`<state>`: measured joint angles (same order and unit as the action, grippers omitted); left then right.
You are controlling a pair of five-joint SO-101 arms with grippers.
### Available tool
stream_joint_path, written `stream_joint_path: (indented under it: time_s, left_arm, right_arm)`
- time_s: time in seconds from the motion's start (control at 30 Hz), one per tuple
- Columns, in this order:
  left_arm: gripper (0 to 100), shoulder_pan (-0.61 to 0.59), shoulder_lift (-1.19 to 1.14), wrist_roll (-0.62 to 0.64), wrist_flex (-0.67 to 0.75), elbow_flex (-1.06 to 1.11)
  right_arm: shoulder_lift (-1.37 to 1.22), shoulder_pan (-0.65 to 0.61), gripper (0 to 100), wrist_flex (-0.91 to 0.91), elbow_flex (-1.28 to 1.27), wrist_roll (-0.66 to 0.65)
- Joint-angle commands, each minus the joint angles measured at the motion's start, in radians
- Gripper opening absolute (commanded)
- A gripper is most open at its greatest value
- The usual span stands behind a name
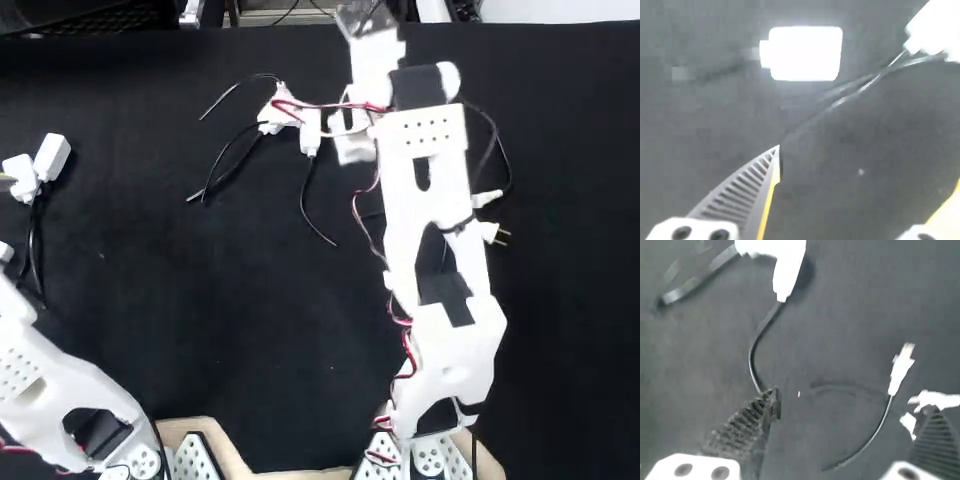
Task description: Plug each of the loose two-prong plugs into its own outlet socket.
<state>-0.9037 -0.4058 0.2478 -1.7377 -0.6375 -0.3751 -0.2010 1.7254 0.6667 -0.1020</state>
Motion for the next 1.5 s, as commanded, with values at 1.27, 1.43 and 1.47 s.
stream_joint_path:
  time_s: [1.27,1.43,1.47]
  left_arm:
    - [11,-0.025,-0.743,-1.082,0.127,-0.897]
    - [3,-0.010,-0.741,-1.114,0.025,-1.032]
    - [2,0.005,-0.740,-1.129,-0.021,-1.029]
  right_arm:
    - [0.033,-0.015,41.0,-0.812,-0.862,0.006]
    - [0.033,-0.017,41.0,-0.812,-0.862,0.006]
    - [0.033,-0.017,41.0,-0.813,-0.862,0.006]
